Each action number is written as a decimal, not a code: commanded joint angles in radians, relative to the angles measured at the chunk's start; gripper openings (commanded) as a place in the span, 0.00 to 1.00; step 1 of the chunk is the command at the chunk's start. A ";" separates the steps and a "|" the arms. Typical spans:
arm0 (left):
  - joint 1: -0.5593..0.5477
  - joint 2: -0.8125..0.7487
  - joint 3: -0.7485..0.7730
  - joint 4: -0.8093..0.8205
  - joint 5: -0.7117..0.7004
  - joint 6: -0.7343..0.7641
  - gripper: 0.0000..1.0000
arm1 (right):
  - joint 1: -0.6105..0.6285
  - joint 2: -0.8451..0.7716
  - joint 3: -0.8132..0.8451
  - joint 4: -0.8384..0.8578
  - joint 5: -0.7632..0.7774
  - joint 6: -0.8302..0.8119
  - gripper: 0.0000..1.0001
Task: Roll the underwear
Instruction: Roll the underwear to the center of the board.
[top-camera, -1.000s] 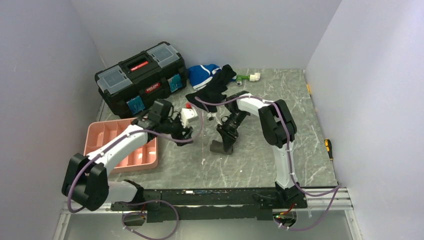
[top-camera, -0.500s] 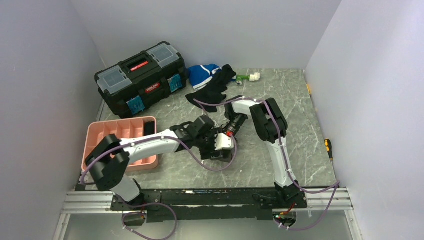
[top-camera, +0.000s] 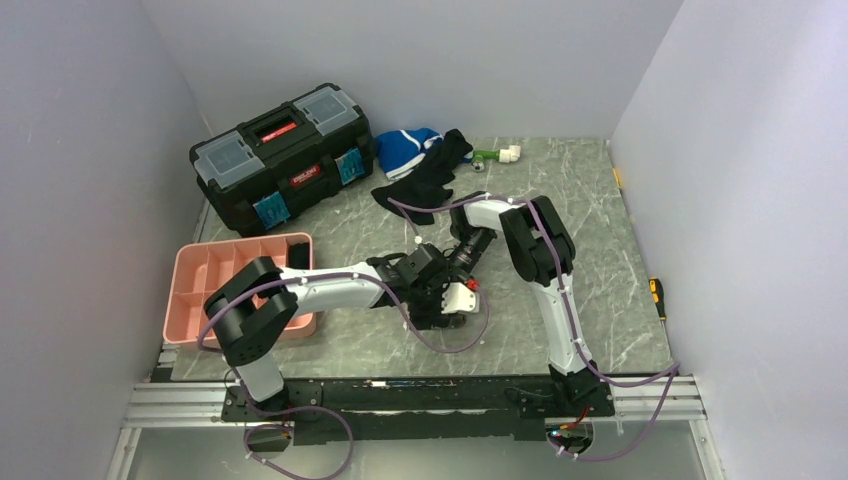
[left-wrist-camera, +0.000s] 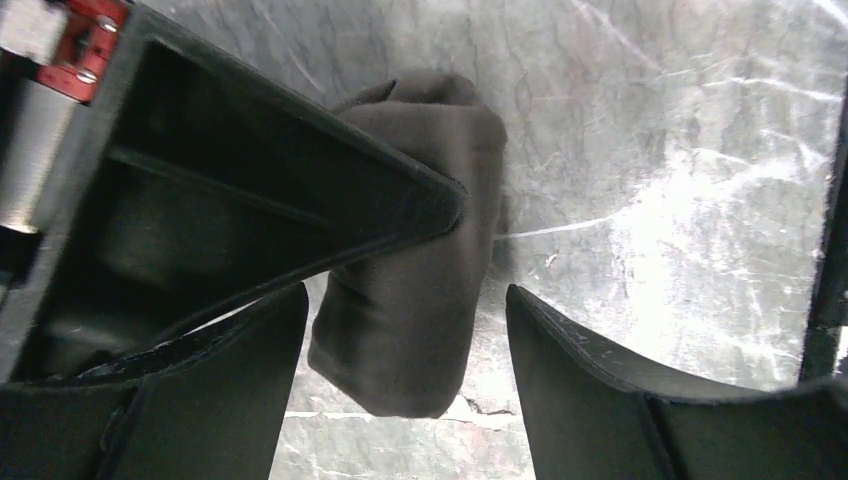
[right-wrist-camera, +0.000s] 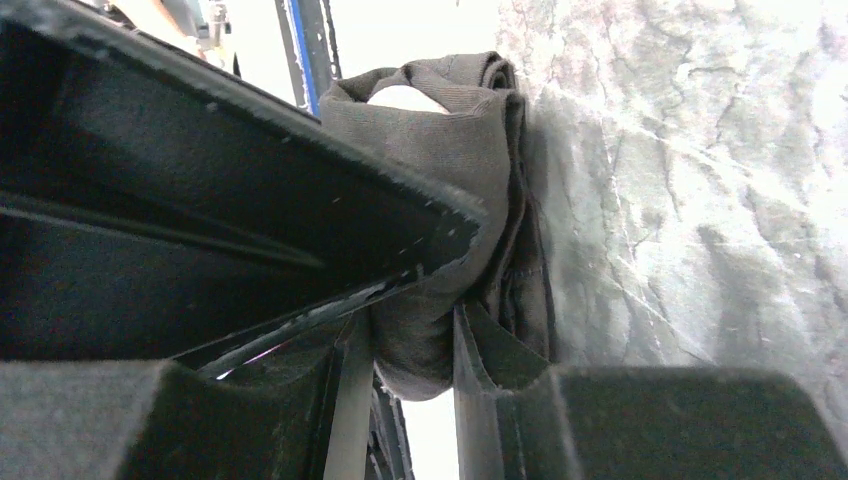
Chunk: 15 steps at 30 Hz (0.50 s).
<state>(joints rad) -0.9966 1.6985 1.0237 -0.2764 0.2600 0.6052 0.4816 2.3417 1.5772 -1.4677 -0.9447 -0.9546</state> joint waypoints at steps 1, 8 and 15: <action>-0.006 0.050 0.044 0.052 -0.040 0.021 0.77 | 0.012 0.050 -0.003 0.106 0.112 -0.056 0.00; -0.005 0.111 0.042 0.043 -0.032 0.021 0.62 | 0.012 0.038 -0.007 0.114 0.111 -0.049 0.01; -0.004 0.155 0.049 -0.013 -0.012 0.031 0.13 | 0.006 -0.019 -0.012 0.133 0.105 -0.031 0.13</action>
<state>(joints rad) -0.9966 1.7870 1.0634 -0.3084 0.2306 0.6182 0.4744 2.3444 1.5772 -1.4754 -0.9360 -0.9436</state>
